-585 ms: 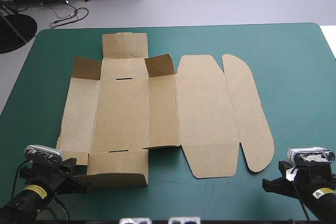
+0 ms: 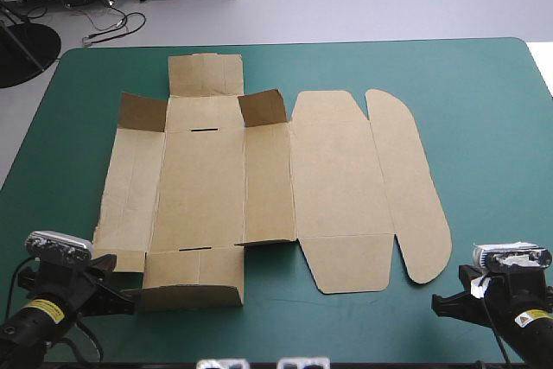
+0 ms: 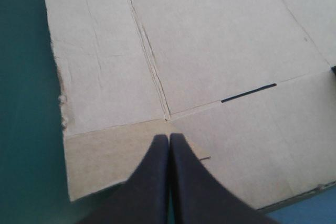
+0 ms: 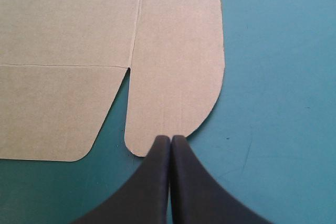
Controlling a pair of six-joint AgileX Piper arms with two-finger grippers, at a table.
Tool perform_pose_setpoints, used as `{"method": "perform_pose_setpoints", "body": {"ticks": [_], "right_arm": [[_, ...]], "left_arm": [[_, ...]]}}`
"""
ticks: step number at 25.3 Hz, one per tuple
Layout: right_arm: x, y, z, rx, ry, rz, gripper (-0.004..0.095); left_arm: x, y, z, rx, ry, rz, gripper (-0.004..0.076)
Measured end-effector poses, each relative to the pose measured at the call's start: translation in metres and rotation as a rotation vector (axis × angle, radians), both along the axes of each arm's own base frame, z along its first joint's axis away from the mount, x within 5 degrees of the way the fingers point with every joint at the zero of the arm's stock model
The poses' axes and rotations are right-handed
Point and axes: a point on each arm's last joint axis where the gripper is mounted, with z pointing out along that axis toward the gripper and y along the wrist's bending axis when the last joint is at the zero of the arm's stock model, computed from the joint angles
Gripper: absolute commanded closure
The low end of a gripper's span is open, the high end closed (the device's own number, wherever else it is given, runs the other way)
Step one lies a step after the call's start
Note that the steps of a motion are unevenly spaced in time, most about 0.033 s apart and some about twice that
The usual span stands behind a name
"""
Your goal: Fold the box
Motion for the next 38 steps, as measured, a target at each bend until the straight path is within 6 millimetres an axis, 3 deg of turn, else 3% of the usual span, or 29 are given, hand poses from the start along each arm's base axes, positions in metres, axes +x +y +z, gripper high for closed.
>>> {"method": "perform_pose_setpoints", "body": {"ticks": [5, 8, 11, 17, 20, 23, 30, 34, 38], "right_arm": [[0.0, 0.0, 0.0, 0.0, 0.0, 0.0, 0.0928], [0.0, 0.0, 0.0, 0.0, 0.0, 0.0, 0.0928], [0.0, 0.0, 0.0, 0.0, 0.0, 0.0, 0.0928], [0.0, 0.0, 0.0, 0.0, 0.0, 0.0, 0.0928], [0.0, 0.0, 0.0, 0.0, 0.0, 0.0, 0.0928], [0.0, 0.0, 0.0, 0.0, 0.0, 0.0, 0.0928], [0.0, 0.0, 0.0, 0.0, 0.0, 0.0, 0.0928], [0.0, 0.0, 0.0, 0.0, 0.0, 0.0, 0.0928], [0.0, 0.0, 0.0, 0.0, 0.0, 0.0, 0.0928]], "left_arm": [[0.013, -0.003, 0.077, -0.003, -0.013, 0.0, 0.0734], [0.032, -0.007, 0.095, -0.006, 0.007, -0.003, 0.0734], [0.071, -0.014, 0.088, 0.019, 0.095, 0.0, 0.0734], [0.119, -0.018, 0.069, 0.069, 0.143, 0.046, 0.0732], [0.139, -0.01, 0.061, 0.067, 0.17, 0.103, 0.0708], [0.156, 0.014, 0.055, 0.037, 0.212, 0.199, 0.0708], [0.162, 0.076, 0.039, -0.185, 0.311, 0.318, 0.0708], [0.163, 0.113, 0.016, -0.379, 0.37, 0.378, 0.071], [0.171, 0.129, -0.009, -0.44, 0.439, 0.38, 0.071]]}}
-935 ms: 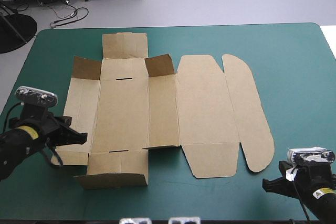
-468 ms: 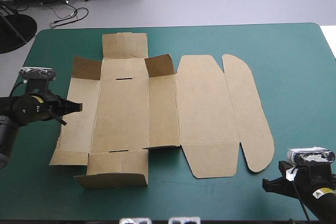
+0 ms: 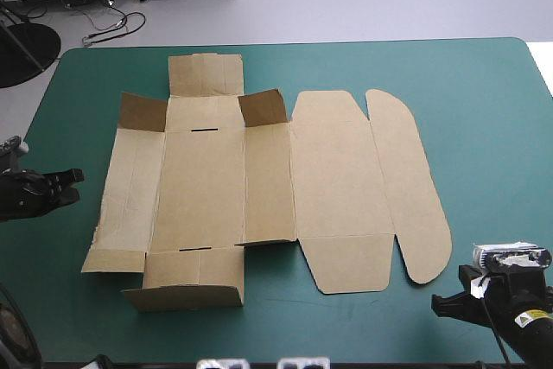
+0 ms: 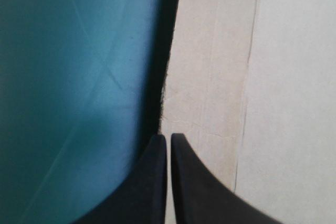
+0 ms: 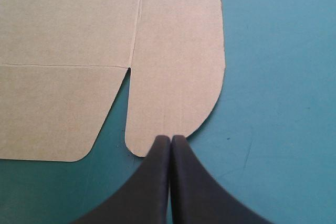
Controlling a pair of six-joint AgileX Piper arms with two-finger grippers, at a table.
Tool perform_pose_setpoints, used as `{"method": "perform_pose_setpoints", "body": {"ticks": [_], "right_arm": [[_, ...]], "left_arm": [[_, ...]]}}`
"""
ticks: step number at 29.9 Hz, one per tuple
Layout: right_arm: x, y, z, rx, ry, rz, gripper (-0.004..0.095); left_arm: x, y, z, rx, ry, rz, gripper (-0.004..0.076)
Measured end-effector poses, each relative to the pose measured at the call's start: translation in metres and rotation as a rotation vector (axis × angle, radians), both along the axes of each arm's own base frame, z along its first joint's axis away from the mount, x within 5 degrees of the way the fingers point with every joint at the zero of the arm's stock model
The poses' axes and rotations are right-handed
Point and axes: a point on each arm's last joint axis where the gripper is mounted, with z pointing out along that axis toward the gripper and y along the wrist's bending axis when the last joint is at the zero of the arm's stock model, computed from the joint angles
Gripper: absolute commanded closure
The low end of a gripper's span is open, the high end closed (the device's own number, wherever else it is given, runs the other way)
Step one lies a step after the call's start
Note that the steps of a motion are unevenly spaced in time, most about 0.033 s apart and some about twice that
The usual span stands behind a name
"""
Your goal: Fold the box
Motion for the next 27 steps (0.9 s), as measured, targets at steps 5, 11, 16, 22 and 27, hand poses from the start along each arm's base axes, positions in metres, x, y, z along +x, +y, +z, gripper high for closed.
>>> {"method": "perform_pose_setpoints", "body": {"ticks": [5, 11, 16, 22, 27], "right_arm": [[0.0, 0.0, 0.0, 0.0, 0.0, 0.0, 0.0928], [0.0, 0.0, 0.0, 0.0, 0.0, 0.0, 0.0928], [0.0, 0.0, 0.0, 0.0, 0.0, 0.0, 0.0928], [0.0, 0.0, 0.0, 0.0, 0.0, 0.0, 0.0928], [0.0, 0.0, 0.0, 0.0, 0.0, 0.0, 0.0928]], "left_arm": [[0.013, 0.01, -0.027, -0.068, 0.072, -0.002, 0.071], [0.019, 0.014, -0.042, -0.067, 0.089, -0.052, 0.0701], [0.019, 0.013, -0.041, -0.074, 0.086, -0.081, 0.0563], [0.02, 0.012, -0.036, -0.074, 0.069, -0.115, 0.0247], [0.023, 0.012, -0.037, -0.1, 0.06, -0.111, 0.0227]]}}
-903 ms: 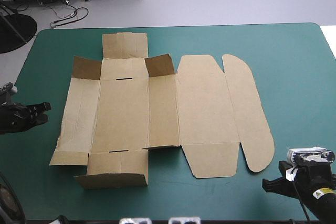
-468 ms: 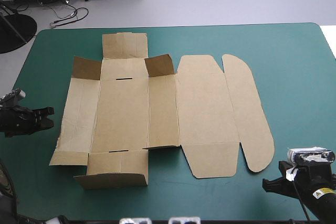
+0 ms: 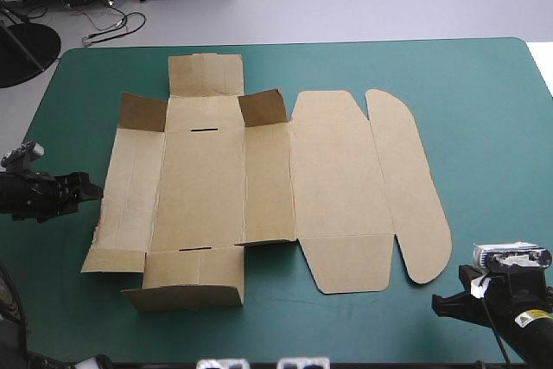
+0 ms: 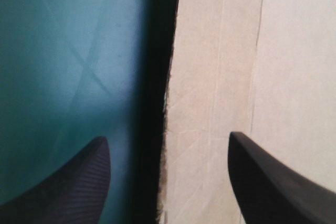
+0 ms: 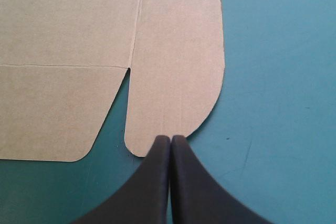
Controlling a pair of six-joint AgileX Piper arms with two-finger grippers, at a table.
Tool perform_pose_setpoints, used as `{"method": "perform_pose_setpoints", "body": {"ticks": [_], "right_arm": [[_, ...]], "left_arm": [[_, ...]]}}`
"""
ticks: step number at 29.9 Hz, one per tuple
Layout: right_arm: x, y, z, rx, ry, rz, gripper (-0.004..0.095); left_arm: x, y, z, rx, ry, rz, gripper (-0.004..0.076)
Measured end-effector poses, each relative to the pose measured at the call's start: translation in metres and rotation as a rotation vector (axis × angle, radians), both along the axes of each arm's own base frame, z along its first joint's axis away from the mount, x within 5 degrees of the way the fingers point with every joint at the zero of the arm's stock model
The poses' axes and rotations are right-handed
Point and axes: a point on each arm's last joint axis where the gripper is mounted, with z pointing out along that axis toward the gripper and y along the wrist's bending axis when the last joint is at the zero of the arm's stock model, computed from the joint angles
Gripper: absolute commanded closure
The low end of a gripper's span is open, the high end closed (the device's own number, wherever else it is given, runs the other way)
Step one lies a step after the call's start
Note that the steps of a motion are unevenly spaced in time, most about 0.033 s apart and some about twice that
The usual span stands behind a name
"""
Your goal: Fold the box
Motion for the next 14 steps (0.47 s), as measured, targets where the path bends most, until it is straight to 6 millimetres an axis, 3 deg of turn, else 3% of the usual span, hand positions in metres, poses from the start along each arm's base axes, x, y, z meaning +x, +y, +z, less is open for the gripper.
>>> {"method": "perform_pose_setpoints", "body": {"ticks": [14], "right_arm": [[0.0, 0.0, 0.0, 0.0, 0.0, 0.0, 0.0928]], "left_arm": [[0.023, -0.026, -0.038, -0.129, 0.131, -0.133, 0.0244]]}}
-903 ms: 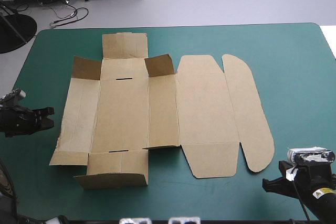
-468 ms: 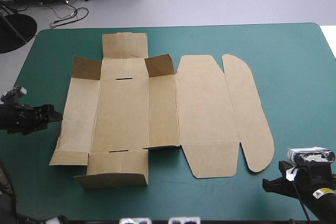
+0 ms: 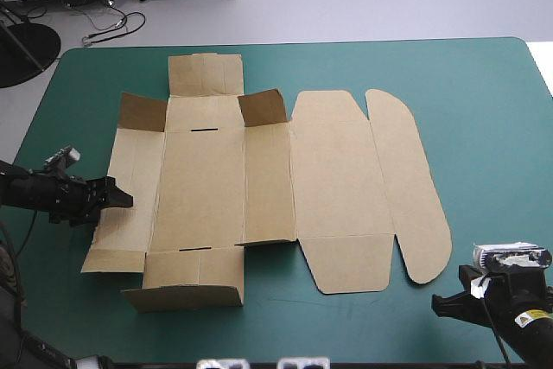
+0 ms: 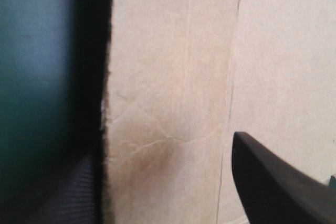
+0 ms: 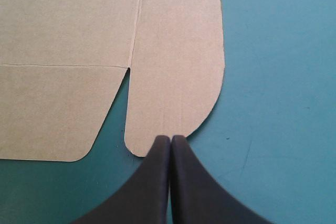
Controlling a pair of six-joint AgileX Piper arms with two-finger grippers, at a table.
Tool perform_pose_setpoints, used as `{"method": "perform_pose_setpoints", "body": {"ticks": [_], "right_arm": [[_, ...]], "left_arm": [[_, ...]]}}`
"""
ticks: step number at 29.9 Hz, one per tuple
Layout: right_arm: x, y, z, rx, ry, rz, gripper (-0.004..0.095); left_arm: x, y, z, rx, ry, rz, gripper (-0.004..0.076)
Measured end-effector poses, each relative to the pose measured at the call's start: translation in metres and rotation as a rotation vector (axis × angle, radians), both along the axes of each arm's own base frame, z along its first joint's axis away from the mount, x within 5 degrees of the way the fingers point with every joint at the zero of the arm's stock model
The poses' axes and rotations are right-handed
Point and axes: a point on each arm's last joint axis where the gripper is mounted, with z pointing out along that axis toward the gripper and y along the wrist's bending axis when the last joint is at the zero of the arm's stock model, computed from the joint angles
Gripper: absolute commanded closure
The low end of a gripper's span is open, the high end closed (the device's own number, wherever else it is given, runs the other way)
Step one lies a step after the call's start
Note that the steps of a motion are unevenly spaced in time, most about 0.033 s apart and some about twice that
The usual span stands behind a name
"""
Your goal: Fold the box
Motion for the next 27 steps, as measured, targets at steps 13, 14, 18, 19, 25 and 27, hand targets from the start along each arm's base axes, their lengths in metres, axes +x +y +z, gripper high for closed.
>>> {"method": "perform_pose_setpoints", "body": {"ticks": [13, 14, 18, 19, 25, 27], "right_arm": [[0.0, 0.0, 0.0, 0.0, 0.0, 0.0, 0.0928], [0.0, 0.0, 0.0, 0.0, 0.0, 0.0, 0.0928], [0.0, 0.0, 0.0, 0.0, 0.0, 0.0, 0.0928], [0.0, 0.0, 0.0, 0.0, 0.0, 0.0, 0.0928], [0.0, 0.0, 0.0, 0.0, 0.0, 0.0, 0.0928], [0.0, 0.0, 0.0, 0.0, 0.0, 0.0, 0.0928]], "left_arm": [[0.015, -0.039, -0.005, -0.038, 0.014, -0.126, 0.0388], [0.016, -0.042, -0.005, -0.036, 0.013, -0.133, 0.0432], [0.017, -0.043, -0.005, -0.026, 0.005, -0.13, 0.0707], [0.018, -0.043, -0.005, -0.027, 0.003, -0.124, 0.0729], [0.032, -0.05, 0.011, -0.147, -0.125, -0.11, 0.0734], [0.038, -0.053, 0.021, -0.132, -0.163, -0.148, 0.0734]]}}
